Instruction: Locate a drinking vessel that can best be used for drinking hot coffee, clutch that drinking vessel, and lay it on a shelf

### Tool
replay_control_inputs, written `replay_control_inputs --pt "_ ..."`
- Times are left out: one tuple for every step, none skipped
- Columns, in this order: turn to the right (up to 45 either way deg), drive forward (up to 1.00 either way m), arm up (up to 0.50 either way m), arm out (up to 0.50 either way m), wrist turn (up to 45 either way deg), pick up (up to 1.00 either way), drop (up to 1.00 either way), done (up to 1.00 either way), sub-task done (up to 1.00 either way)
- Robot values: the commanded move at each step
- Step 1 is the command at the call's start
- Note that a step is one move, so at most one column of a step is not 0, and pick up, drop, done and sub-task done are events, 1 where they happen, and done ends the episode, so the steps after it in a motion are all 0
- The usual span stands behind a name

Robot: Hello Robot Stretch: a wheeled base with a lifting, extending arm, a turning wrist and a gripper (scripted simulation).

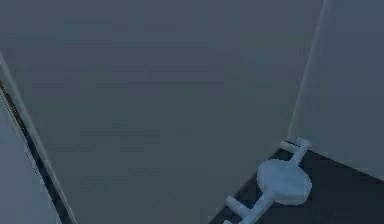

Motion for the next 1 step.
replay_control_inputs --pt "-45.0 0.0 0.0 0.0 0.0 0.0 0.0 0.0 0.0"
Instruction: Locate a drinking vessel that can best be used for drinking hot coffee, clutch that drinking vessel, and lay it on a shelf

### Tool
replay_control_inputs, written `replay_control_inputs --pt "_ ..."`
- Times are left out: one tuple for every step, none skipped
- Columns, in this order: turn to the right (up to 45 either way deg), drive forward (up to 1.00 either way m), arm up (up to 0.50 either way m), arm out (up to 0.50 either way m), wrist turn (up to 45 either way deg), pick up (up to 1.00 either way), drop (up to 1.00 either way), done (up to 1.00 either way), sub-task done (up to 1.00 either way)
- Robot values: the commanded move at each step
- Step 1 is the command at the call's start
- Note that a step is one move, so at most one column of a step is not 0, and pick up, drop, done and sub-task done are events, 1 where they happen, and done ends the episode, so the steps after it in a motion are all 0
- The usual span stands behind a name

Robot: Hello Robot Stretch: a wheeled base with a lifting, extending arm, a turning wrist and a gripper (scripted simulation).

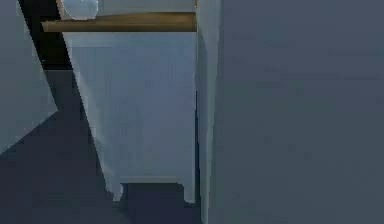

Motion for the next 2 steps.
replay_control_inputs --pt "-45.0 0.0 0.0 0.0 0.0 0.0 0.0 0.0 0.0" --pt "-45.0 0.0 0.0 0.0 0.0 0.0 0.0 0.0 0.0"
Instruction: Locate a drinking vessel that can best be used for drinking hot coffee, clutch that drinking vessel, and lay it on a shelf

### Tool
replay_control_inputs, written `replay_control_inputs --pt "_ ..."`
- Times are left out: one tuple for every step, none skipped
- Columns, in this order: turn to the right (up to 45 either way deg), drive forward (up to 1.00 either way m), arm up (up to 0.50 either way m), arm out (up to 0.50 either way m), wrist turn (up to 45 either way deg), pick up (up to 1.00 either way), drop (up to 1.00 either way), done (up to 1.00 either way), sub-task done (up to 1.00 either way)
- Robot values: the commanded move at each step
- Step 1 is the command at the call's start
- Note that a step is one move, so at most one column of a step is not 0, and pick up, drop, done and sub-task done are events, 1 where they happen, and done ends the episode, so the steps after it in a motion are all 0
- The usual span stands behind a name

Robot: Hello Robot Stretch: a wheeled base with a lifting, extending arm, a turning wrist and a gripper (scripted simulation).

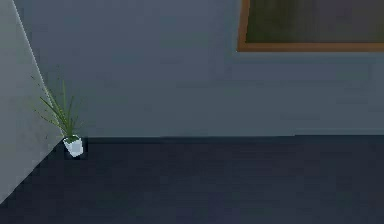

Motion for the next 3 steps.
replay_control_inputs --pt "0.0 0.3 0.0 0.0 0.0 0.0 0.0 0.0 0.0" --pt "30.0 0.0 0.0 0.0 0.0 0.0 0.0 0.0 0.0" --pt "0.0 1.0 0.0 0.0 0.0 0.0 0.0 0.0 0.0"
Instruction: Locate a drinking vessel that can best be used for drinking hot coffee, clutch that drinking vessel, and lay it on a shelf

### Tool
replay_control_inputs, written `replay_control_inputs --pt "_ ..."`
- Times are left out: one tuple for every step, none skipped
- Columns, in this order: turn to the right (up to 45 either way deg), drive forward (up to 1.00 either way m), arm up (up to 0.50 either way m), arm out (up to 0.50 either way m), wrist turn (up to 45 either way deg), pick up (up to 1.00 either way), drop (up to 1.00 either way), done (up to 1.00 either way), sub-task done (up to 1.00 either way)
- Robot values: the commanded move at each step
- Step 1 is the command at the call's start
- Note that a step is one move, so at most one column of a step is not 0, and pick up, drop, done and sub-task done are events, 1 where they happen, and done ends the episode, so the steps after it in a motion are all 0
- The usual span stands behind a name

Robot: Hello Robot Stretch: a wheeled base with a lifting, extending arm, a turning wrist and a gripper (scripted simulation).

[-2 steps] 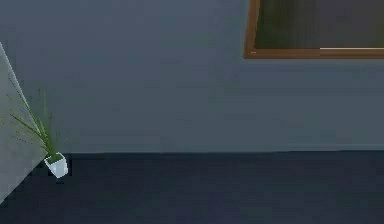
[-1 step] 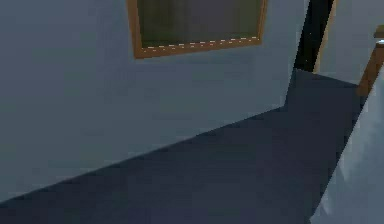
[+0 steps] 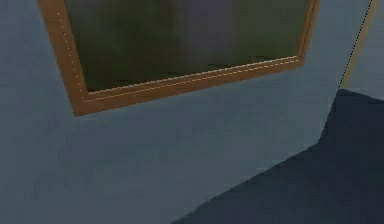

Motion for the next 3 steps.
replay_control_inputs --pt "3.0 0.0 0.0 0.0 0.0 0.0 0.0 0.0 0.0" --pt "0.0 0.4 0.0 0.0 0.0 0.0 0.0 0.0 0.0" --pt "45.0 0.0 0.0 0.0 0.0 0.0 0.0 0.0 0.0"
